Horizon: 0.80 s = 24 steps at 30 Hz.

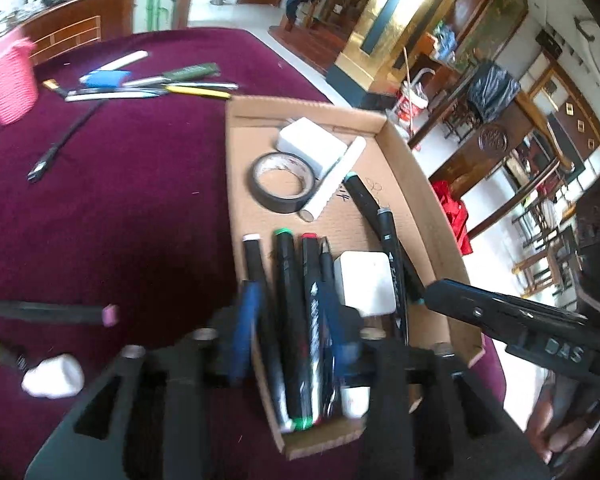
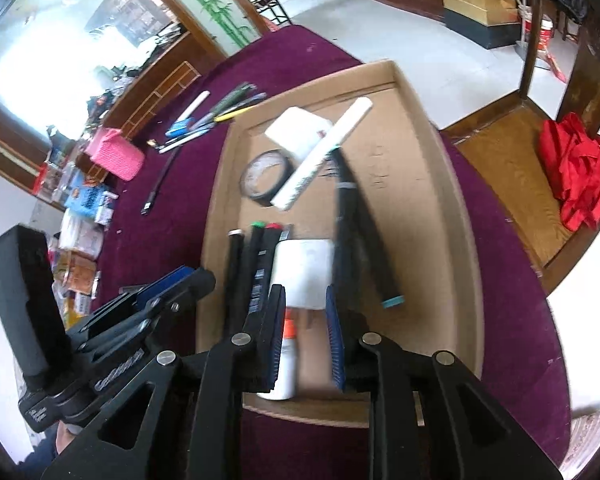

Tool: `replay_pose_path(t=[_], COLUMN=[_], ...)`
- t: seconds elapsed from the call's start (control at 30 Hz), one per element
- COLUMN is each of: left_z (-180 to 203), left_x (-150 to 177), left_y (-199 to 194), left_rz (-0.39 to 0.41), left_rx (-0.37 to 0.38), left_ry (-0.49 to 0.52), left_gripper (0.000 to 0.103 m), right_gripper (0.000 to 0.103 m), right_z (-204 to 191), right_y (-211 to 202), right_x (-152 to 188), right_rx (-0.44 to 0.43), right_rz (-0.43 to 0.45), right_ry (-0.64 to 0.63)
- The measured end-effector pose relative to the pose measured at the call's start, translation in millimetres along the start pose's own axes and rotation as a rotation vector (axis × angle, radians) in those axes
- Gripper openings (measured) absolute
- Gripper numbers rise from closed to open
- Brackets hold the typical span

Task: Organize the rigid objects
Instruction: 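Lower both markers into the tray beside the other markers, then move both tools back to the carpet toward the white bottle and black marker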

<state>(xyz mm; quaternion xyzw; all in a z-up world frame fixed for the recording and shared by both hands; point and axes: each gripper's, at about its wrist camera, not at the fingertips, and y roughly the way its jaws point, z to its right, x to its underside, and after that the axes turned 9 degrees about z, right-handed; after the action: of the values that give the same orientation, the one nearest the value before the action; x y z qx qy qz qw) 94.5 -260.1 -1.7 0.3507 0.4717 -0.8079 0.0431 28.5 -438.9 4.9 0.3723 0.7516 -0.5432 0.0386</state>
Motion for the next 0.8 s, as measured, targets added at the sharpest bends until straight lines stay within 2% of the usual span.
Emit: replay_pose_path(t=[0.03,0.23,0.53,0.67,0.8], left_z=[-5.7,-47.7,-138.2,-173.5,-188.9], left_x=[2.6,27.4,91.5,120.0,138.2], left_y=[-9.0,-57.4,-119.3,-141.9,-161.3], left_rz=[0.014,0.044,0.058,0.061,0.076], left_rx=[-0.001,-0.046,-0.198,-0.262,-0.304], left_ry=[-0.013,-0.095,-0.288,-0.387,-0.419], left_gripper=[0.046,0.046,0.046,0.046,0.046], right_gripper=[0.018,0.018,0.018,0.018,0.018], right_z=[-6.2,-50.5,-152.7,-189.4,-212.9], right_y=[0.7,14.5,64.8,87.9,122.3], right_x=[1.4,14.0,46.7,49.3,50.8], right_rx=[-0.013,-0.073,-0.191,-0.214,-0.202], right_rz=[-0.003,-0.053,-0.210,-0.236,-0.273], right_ry=[-0.006,-0.082,-0.313,-0.406,-0.449])
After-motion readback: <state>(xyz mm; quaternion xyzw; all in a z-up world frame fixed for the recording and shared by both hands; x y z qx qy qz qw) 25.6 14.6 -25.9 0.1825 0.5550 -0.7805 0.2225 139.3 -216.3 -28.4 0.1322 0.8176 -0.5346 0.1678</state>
